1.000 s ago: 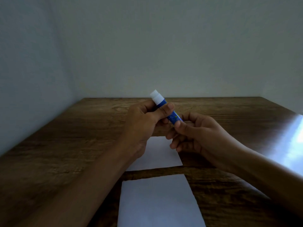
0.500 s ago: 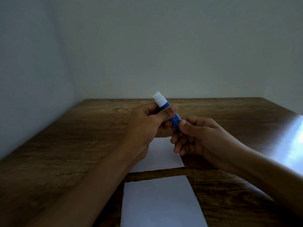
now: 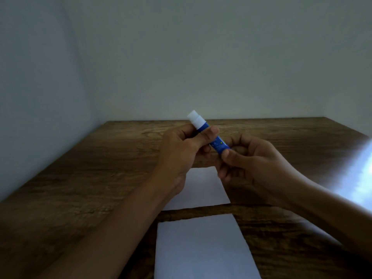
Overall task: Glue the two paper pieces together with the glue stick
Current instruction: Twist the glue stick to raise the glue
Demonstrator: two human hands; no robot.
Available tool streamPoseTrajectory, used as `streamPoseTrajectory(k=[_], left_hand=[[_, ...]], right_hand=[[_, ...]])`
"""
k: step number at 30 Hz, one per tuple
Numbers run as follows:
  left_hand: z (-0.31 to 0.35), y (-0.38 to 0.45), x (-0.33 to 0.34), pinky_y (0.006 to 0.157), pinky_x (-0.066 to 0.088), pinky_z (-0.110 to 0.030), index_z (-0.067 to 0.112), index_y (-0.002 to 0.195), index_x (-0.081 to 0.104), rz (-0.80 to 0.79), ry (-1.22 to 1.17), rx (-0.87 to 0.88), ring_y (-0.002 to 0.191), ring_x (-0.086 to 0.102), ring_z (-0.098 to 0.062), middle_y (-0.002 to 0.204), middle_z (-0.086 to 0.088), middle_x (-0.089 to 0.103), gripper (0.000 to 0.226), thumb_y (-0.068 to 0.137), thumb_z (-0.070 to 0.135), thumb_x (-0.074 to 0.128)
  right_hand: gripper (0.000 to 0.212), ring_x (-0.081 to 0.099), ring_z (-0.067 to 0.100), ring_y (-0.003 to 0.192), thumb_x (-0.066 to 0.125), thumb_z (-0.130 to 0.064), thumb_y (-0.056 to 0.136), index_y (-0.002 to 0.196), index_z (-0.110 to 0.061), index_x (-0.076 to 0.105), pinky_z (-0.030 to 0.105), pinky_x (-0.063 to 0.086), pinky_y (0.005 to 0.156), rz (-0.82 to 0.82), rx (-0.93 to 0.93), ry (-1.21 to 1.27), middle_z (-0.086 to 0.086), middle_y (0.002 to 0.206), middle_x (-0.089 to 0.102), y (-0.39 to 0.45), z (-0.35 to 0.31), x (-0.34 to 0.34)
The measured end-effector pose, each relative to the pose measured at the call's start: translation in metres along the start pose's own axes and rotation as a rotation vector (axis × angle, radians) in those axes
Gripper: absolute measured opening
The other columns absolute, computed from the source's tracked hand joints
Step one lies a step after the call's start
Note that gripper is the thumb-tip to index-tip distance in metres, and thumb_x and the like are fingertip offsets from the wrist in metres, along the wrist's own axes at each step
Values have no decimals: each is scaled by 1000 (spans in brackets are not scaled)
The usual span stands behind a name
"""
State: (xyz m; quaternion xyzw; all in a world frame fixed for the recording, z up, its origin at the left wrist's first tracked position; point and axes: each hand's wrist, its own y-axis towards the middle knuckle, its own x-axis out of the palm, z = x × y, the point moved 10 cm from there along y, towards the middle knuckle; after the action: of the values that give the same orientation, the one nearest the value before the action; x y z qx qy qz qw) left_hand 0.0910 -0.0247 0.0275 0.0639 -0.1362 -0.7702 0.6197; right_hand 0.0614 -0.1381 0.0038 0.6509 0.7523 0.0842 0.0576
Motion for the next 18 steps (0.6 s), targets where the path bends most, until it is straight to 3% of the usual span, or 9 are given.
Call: streamPoseTrajectory(k=[4, 6, 9, 11, 13, 16, 18], left_hand=[[-1, 0, 2, 59, 53, -24, 18, 67, 70, -14, -53, -16, 51, 53, -5, 64, -3, 58, 24, 51, 35, 69], [-3, 0, 3, 68, 50, -28, 18, 68, 70, -27, -71, -18, 58, 53, -8, 67, -2, 60, 27, 51, 38, 69], [-10, -1, 15, 88, 45, -49, 11, 89, 69, -136, -23, -65, 76, 54, -31, 88, -17, 67, 43, 62, 44, 64], [-16, -4, 28, 88, 42, -54, 2, 102, 63, -244, 14, -89, 70, 53, -27, 81, -18, 64, 55, 71, 47, 57], [-21, -10, 38, 86, 41, -52, -1, 96, 61, -354, 74, -110, 72, 52, -25, 72, -9, 58, 60, 72, 53, 51], [-25, -10, 26, 94, 43, -46, 13, 94, 61, -373, 379, -157, 94, 57, -25, 94, -9, 64, 59, 64, 63, 52], [-18, -3, 8, 86, 47, -35, 27, 92, 61, -367, 633, -111, 92, 59, -11, 93, 6, 65, 34, 70, 53, 58]], right_hand=[[32, 64, 17, 57, 55, -32, 75, 91, -5, 60, 24, 52, 51, 9, 47, 154, 10, 70, 70, -1, 1, -6], [37, 63, 16, 56, 59, -32, 73, 97, -3, 57, 24, 52, 51, -20, 43, 247, 9, 70, 67, -2, 0, 1], [37, 58, 15, 50, 64, -25, 68, 99, -7, 54, 24, 49, 47, -5, -3, 293, 4, 64, 63, -4, -3, 8], [37, 57, 14, 48, 63, -24, 70, 101, -6, 54, 23, 47, 44, 47, -14, 310, 4, 61, 63, -4, -4, 6], [40, 57, 14, 48, 59, -25, 77, 107, 1, 54, 23, 47, 43, 111, -28, 334, 5, 61, 64, -4, -6, -2], [31, 61, 14, 51, 54, -24, 86, 106, -1, 57, 22, 49, 45, 220, -70, 356, 6, 64, 68, -8, -16, -21], [25, 61, 14, 54, 55, -24, 87, 102, -4, 59, 22, 48, 47, 282, -111, 333, 5, 65, 68, -10, -27, -33]])
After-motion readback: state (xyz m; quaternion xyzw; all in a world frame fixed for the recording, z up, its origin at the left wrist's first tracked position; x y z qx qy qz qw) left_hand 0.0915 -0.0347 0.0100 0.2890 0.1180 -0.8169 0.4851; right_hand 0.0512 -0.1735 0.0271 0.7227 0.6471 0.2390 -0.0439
